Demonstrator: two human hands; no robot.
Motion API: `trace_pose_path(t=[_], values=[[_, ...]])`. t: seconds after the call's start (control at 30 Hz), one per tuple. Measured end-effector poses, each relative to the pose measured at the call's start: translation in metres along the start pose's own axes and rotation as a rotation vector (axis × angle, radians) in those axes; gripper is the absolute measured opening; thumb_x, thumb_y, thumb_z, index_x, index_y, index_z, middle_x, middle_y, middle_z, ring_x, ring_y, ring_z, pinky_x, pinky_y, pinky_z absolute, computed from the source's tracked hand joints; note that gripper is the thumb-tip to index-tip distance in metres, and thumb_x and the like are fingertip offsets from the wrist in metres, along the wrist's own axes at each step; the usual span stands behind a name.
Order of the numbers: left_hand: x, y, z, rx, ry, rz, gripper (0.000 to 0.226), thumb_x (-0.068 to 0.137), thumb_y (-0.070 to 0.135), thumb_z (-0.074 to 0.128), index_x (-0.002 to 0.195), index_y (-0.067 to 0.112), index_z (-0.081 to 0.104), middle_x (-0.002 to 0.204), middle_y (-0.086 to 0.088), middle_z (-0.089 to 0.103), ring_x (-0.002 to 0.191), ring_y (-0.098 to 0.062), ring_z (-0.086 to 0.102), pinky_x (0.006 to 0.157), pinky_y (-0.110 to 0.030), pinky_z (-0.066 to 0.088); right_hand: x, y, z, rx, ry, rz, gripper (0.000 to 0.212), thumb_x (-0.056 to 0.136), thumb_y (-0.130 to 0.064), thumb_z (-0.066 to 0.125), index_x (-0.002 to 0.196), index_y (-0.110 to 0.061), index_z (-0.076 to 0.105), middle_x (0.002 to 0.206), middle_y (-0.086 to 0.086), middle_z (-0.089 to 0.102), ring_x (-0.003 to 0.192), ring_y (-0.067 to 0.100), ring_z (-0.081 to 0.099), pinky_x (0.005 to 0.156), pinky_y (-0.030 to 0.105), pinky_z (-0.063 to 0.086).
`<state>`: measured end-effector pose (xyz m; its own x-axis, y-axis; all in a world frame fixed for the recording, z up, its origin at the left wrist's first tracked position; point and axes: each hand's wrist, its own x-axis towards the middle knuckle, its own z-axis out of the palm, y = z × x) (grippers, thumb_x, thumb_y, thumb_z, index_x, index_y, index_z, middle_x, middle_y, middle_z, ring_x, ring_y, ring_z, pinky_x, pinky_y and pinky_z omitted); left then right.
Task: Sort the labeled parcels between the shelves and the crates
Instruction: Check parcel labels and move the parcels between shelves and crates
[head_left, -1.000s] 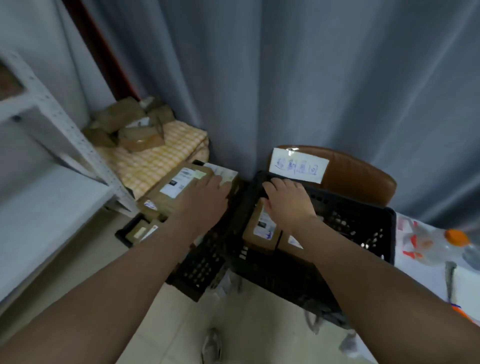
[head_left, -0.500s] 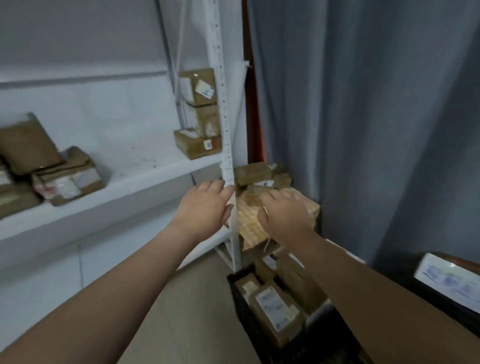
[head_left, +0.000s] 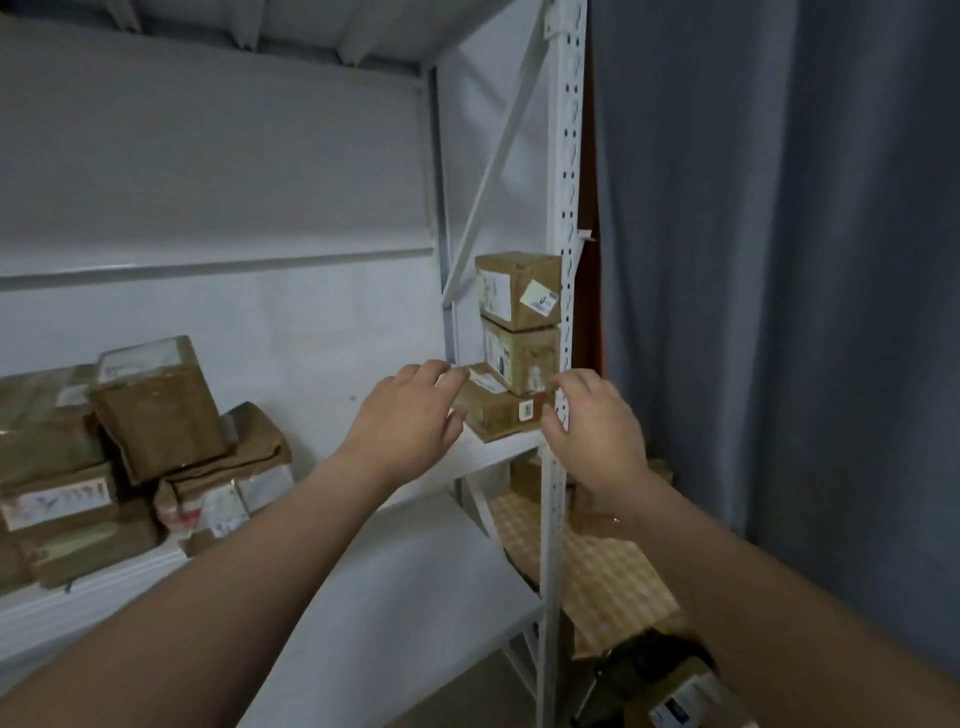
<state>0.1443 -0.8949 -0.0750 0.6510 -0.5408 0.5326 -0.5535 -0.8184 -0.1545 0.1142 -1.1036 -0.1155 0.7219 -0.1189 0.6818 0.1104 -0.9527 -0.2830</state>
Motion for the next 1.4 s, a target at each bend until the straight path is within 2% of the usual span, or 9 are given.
trace_pose_path(t=[0.3, 0.53, 0.67, 0.77, 0.9, 1.0, 1.1, 1.23, 1.4], values=[[0.123, -0.028, 0.066, -0.115, 0.076, 0.001, 0.051, 0.096, 0.035, 0.044, 0.144, 0.021, 0.030, 0.145, -0.003, 0.037, 0.122, -0.025, 0.045, 0.096, -0.037, 0.043, 0.135, 0.043, 0.052, 0.008, 0.051, 0.093, 0.067, 0.088, -0.046, 0.056, 0.143, -0.024, 0.026, 0.152, 0.007, 0.020, 0.135, 0.027, 0.025, 0.100, 0.041, 0.039], [0.225, -0.040, 0.091, -0.241, 0.168, 0.023, 0.057, 0.096, 0.029, 0.046, 0.148, 0.025, 0.024, 0.149, -0.003, 0.033, 0.126, -0.025, 0.043, 0.097, -0.037, 0.042, 0.245, 0.061, 0.070, -0.052, -0.022, 0.053, 0.073, 0.084, -0.059, 0.053, 0.146, -0.041, 0.020, 0.158, 0.010, 0.002, 0.141, 0.034, 0.014, 0.106, 0.046, 0.034], [0.245, -0.053, 0.120, -0.348, 0.103, -0.005, 0.058, 0.097, 0.027, 0.044, 0.149, 0.030, 0.019, 0.151, -0.002, 0.030, 0.129, -0.025, 0.042, 0.098, -0.038, 0.044, 0.259, 0.067, 0.088, -0.123, -0.066, 0.053, 0.072, 0.079, -0.067, 0.054, 0.140, -0.035, 0.034, 0.153, 0.010, 0.018, 0.131, 0.035, 0.032, 0.091, 0.041, 0.043], [0.250, -0.061, 0.139, -0.441, 0.047, -0.003, 0.056, 0.099, 0.029, 0.041, 0.149, 0.034, 0.017, 0.153, 0.000, 0.028, 0.131, -0.021, 0.040, 0.101, -0.036, 0.041, 0.259, 0.070, 0.094, -0.073, 0.039, 0.049, 0.068, 0.077, -0.064, 0.060, 0.132, -0.028, 0.042, 0.137, 0.007, 0.037, 0.119, 0.030, 0.042, 0.080, 0.035, 0.045], [0.253, -0.064, 0.150, -0.640, 0.063, -0.037, 0.054, 0.100, 0.036, 0.039, 0.150, 0.030, 0.019, 0.154, 0.000, 0.026, 0.134, -0.017, 0.036, 0.104, -0.031, 0.034, 0.259, 0.067, 0.091, 0.143, 0.219, 0.057, 0.056, 0.073, -0.053, 0.063, 0.118, -0.022, 0.052, 0.122, -0.003, 0.042, 0.104, 0.020, 0.053, 0.081, 0.037, 0.052], [0.254, -0.065, 0.147, -0.814, 0.124, -0.084, 0.055, 0.099, 0.045, 0.036, 0.149, 0.034, 0.018, 0.157, 0.005, 0.016, 0.139, -0.010, 0.024, 0.104, -0.024, 0.026, 0.254, 0.064, 0.090, 0.365, 0.342, 0.084, 0.050, 0.068, -0.056, 0.063, 0.108, -0.030, 0.050, 0.115, -0.013, 0.039, 0.100, 0.007, 0.053, 0.077, 0.021, 0.050], [0.253, -0.061, 0.136, -0.979, 0.232, -0.093, 0.054, 0.093, 0.050, 0.038, 0.144, 0.044, 0.022, 0.156, 0.015, 0.005, 0.132, 0.000, 0.021, 0.097, -0.021, 0.037, 0.245, 0.059, 0.092, 0.585, 0.425, 0.115, 0.044, 0.069, -0.054, 0.066, 0.103, -0.034, 0.047, 0.109, -0.018, 0.039, 0.099, -0.006, 0.050, 0.073, 0.004, 0.044], [0.248, -0.055, 0.120, -1.192, 0.422, -0.068, 0.045, 0.093, 0.028, 0.055, 0.129, 0.048, 0.037, 0.150, 0.024, 0.010, 0.127, 0.011, 0.024, 0.083, -0.012, 0.051, 0.234, 0.051, 0.100, 0.829, 0.430, 0.177, 0.043, 0.068, -0.050, 0.069, 0.100, -0.038, 0.044, 0.113, -0.011, 0.049, 0.098, -0.004, 0.055, 0.070, 0.013, 0.050], [0.242, -0.062, 0.110, -1.293, 0.518, -0.090, 0.072, 0.088, 0.011, 0.063, 0.129, 0.054, 0.023, 0.152, 0.016, 0.015, 0.136, -0.005, 0.026, 0.092, -0.009, 0.043, 0.230, 0.044, 0.101, 0.934, 0.296, 0.145, 0.041, 0.079, -0.022, 0.069, 0.105, -0.036, 0.040, 0.121, 0.001, 0.055, 0.105, 0.003, 0.058, 0.079, 0.018, 0.052]])
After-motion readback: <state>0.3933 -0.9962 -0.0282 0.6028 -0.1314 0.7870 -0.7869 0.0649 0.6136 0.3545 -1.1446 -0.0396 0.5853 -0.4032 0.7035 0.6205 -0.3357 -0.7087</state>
